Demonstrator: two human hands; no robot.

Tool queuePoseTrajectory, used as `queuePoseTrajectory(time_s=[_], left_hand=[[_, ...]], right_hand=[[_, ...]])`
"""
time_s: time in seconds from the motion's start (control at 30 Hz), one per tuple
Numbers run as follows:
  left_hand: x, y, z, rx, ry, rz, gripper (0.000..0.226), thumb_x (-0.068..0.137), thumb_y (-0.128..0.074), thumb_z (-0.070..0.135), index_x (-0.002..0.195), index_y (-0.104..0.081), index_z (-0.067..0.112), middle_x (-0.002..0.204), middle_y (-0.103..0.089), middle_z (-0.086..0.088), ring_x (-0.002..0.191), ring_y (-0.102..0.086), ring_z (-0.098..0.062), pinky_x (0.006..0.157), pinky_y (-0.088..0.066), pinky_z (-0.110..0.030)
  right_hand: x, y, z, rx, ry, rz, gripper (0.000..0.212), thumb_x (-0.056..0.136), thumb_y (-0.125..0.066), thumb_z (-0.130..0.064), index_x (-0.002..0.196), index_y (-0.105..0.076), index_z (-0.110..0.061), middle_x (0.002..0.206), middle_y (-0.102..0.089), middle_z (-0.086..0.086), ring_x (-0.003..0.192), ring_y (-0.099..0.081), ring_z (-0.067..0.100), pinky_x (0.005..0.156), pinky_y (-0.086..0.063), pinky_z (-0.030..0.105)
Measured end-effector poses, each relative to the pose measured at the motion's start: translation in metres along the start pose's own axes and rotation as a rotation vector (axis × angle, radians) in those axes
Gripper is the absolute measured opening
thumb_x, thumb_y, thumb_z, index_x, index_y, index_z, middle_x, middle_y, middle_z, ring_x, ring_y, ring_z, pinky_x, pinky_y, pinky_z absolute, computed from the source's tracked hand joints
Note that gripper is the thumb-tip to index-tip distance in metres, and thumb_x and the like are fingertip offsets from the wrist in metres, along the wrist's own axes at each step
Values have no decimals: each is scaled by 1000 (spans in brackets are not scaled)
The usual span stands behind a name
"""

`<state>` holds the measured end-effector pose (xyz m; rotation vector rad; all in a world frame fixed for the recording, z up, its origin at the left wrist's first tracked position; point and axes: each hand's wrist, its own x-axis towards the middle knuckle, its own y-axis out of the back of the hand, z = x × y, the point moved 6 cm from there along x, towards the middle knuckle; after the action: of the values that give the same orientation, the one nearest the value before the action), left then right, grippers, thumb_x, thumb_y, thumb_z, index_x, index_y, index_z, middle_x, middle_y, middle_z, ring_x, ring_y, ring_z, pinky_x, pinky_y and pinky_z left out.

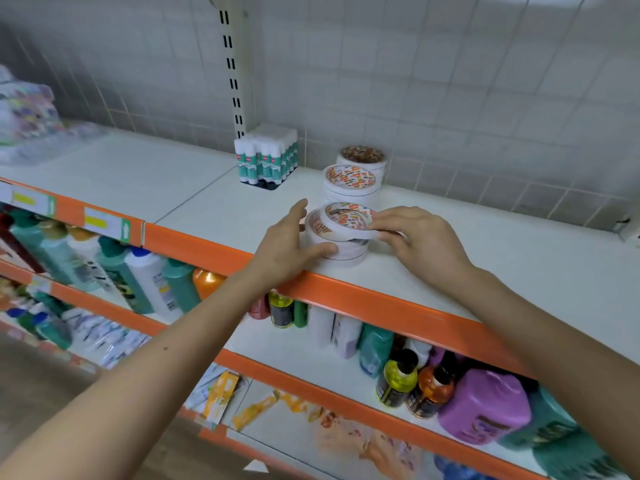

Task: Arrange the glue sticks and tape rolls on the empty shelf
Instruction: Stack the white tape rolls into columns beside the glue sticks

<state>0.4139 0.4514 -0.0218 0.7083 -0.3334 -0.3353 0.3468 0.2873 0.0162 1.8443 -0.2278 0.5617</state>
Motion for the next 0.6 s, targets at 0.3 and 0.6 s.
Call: queuePoseTrajectory(time_s=[0.3, 0.6], left_hand=[[9, -6, -1, -34, 3, -67, 101, 70, -76, 36, 147, -15, 13, 145, -40, -5, 128, -43, -20, 101, -36, -27], [8, -5, 4, 57, -57, -83, 105, 70, -75, 40, 147, -9, 12, 147, -38, -5, 132, -39, -21, 100, -31, -23]], right_hand=[[8, -15, -13, 116, 49, -66, 29, 78, -60, -22, 104, -69, -12, 109, -67, 7, 100, -61, 25, 89, -42, 23], [-6, -44, 18, 455, -438, -383, 76, 77, -70, -21, 141, -30, -10, 141, -44, 4, 128, -44, 17, 101, -33, 18]])
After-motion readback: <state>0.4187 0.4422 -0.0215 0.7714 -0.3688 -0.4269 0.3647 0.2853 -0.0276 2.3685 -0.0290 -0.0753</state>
